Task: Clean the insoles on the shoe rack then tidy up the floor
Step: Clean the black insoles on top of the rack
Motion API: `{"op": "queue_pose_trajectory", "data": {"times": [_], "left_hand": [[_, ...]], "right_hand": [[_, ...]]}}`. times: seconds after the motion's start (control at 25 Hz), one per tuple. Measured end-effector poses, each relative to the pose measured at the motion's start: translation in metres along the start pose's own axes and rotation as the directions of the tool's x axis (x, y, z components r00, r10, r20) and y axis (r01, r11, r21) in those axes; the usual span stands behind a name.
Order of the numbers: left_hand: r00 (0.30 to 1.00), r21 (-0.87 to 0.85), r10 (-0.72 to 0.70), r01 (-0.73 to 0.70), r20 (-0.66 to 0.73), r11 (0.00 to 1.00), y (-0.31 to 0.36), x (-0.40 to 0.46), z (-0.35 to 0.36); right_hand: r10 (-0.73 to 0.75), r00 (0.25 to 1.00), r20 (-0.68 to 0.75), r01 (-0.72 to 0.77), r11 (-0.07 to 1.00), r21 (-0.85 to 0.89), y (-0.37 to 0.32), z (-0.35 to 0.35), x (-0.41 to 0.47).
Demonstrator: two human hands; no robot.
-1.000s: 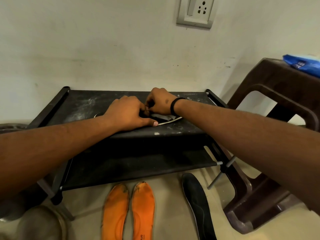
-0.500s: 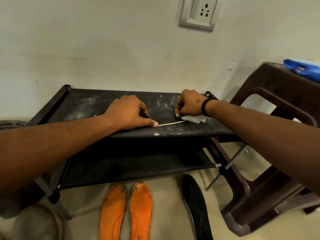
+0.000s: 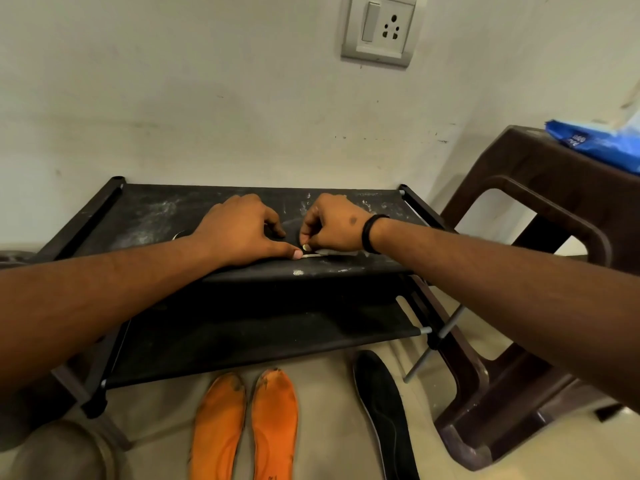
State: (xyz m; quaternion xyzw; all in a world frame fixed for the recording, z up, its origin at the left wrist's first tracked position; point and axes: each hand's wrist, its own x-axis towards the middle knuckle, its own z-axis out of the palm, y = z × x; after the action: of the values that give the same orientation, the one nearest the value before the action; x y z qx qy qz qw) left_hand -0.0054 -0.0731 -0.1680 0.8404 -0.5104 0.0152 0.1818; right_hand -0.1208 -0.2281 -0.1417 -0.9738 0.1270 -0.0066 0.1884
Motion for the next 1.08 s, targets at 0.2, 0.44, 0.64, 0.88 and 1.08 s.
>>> {"op": "queue_pose_trajectory", "data": {"times": [0.2,0.44,0.64,0.88,1.08], "left_hand": [[0.999,-0.088,-0.007,0.010,0.037,0.996,0.002,-0.002,-0.003],[0.982,-0.226,-0.119,0.151,0.149,0.962,-0.008,0.015,-0.021],[0.978,-0.332,-0.183,0.205,0.098,0.921,0.022,0.023,-0.058],[0.960,-0.776,-0.275,0.217,0.058,0.592,0.114,-0.018,-0.113],[0.875,-0.817,-0.286,0.474,0.392,0.330,0.171,-0.087,-0.042]], "right_hand": [[0.144,0.973,-0.181,-0.163,0.982,-0.098,0.030,-0.015,0.006],[0.164,0.918,-0.362,-0.140,0.986,0.091,0.047,-0.033,-0.006],[0.081,0.915,-0.396,0.002,0.979,0.205,-0.001,-0.059,-0.032],[0.168,0.879,-0.446,0.093,0.858,0.506,-0.037,-0.093,-0.117],[0.255,0.958,-0.134,-0.101,0.734,0.672,0.006,-0.061,-0.212]]}}
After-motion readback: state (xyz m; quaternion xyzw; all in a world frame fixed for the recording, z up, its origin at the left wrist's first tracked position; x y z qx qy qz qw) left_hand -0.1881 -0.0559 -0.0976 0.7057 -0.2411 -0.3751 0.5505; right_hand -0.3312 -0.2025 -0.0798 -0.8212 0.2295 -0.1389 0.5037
